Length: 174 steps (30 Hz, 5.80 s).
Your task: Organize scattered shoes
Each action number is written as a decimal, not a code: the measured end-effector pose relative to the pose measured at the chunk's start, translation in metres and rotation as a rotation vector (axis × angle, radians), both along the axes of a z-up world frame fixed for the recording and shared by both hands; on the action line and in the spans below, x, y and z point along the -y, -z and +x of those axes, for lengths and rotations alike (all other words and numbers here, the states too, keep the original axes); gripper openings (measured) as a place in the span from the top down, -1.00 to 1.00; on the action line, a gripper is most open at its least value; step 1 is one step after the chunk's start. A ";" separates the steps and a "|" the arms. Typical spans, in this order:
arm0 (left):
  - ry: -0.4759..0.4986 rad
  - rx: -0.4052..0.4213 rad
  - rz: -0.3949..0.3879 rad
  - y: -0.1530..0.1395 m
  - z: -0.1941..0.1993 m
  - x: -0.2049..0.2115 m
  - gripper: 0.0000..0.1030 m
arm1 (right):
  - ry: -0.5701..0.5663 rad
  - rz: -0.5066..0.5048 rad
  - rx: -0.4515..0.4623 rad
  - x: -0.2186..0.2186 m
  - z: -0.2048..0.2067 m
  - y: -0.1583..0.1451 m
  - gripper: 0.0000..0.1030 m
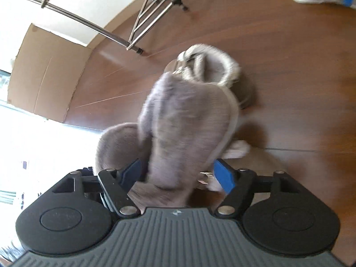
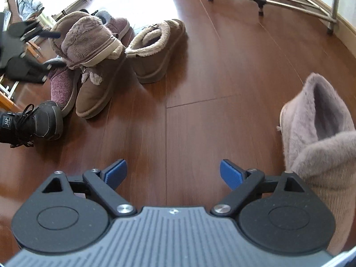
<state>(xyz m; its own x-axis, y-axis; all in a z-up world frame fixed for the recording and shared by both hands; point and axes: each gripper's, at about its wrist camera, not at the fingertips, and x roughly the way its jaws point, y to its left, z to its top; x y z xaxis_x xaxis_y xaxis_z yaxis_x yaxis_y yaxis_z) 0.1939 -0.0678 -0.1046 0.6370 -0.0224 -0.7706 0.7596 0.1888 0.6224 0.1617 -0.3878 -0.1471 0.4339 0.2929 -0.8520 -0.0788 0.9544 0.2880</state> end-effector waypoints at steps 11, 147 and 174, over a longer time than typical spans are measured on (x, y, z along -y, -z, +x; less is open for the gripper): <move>0.027 0.069 0.309 0.084 -0.002 -0.010 0.24 | 0.060 0.013 -0.011 0.020 -0.002 0.003 -0.75; -0.770 -0.427 -0.798 -0.121 -0.206 -0.105 -0.68 | -0.149 -0.379 0.299 -0.097 -0.058 -0.112 -0.34; -1.049 -0.432 -0.469 -0.039 -0.175 -0.089 -0.69 | -1.251 -0.698 0.476 -0.112 0.136 -0.005 0.42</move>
